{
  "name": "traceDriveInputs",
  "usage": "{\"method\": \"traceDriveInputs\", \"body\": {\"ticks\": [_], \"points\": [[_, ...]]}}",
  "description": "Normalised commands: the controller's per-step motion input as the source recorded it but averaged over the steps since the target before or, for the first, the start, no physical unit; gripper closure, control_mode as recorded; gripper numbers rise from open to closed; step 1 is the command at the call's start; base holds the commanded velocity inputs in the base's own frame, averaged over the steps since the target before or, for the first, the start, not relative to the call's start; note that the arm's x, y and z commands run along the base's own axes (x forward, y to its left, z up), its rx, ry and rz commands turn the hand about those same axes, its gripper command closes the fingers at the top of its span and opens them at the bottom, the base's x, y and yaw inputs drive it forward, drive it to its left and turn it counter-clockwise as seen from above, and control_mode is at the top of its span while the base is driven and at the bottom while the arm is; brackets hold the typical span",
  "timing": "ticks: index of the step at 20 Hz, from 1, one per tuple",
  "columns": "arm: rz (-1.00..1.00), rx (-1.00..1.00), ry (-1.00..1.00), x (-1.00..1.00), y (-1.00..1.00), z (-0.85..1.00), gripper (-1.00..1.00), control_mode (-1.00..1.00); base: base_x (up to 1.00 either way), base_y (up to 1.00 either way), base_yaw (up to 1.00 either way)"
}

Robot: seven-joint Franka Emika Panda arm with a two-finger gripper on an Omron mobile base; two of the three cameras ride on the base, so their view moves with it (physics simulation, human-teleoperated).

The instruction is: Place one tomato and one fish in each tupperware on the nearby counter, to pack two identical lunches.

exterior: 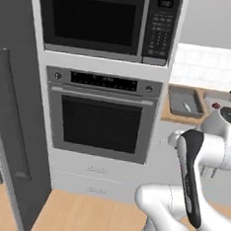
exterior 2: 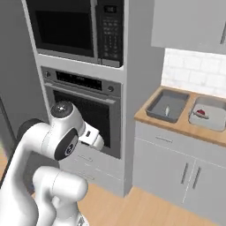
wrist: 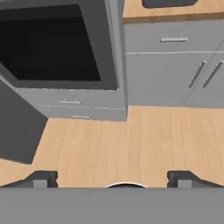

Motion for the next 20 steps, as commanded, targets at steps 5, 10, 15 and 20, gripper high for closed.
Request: {"method": "traceDriveInputs", "body": {"ticks": [5,10,15,20], "points": [[0.00,0.00,0.00,0.00,0.00,0.00,-1.00,1.00,-0.84,0.53,0.70],[0.00,0.00,0.00,0.00,0.00,0.00,-1.00,1.00,-0.98,0.54,0.64],[0.00,0.00,0.00,0.00,0.00,0.00,-1.00,1.00,-1.00,0.60,0.46],[0.00,0.00,0.00,0.00,0.00,0.00,-1.00,1.00,-1.00,0.76,0.46]]}}
